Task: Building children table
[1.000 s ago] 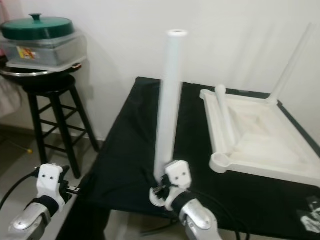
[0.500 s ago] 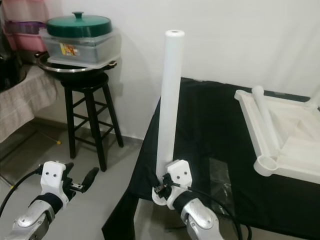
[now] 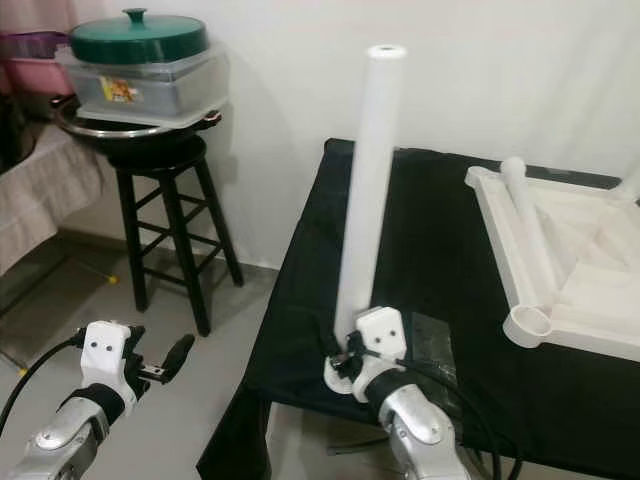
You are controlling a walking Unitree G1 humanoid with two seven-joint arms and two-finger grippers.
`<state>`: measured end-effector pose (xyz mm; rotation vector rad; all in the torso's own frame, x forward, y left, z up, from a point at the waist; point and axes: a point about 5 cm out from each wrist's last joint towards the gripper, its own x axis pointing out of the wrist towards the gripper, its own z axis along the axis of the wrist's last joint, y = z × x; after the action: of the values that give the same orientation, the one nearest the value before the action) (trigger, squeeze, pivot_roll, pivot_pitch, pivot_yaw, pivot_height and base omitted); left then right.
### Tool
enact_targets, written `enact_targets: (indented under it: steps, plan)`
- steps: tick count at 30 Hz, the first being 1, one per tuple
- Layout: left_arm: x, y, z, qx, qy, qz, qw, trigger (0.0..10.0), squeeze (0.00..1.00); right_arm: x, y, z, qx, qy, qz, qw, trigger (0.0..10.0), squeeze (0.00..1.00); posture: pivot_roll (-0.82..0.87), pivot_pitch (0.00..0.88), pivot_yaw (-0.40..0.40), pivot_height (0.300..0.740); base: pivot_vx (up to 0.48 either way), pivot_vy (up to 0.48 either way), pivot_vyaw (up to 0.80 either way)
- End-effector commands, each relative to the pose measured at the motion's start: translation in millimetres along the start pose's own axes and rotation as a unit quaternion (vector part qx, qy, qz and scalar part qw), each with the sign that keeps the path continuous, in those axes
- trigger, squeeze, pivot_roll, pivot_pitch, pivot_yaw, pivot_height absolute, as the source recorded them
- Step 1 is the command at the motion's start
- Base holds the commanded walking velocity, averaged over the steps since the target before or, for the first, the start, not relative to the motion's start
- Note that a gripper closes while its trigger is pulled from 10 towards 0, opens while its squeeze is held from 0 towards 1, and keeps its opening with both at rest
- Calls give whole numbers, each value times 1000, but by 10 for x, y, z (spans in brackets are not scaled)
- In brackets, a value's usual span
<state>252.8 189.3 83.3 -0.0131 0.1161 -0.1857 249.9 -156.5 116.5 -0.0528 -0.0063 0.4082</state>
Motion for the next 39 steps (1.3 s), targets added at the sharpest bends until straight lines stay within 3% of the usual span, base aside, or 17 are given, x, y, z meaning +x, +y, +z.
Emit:
enact_targets:
  steps: [1, 11, 39]
  plan:
    - [15, 11, -25, 5, 10, 0, 1000, 10000, 0, -35, 0, -83, 17, 22, 3, 1000, 10000, 0, -84, 0, -33, 740, 0, 0, -800]
    - [33, 30, -32, 5, 13, 9, 1000, 10000, 0, -10, 37, -69, 19, 14, 14, 1000, 10000, 0, -84, 0, -31, 740, 0, 0, -800]
    - [39, 71, -46, 12, 24, 22, 999, 10000, 0, -12, 67, -88, 19, 18, 17, 1000, 10000, 0, -84, 0, -31, 740, 0, 0, 0]
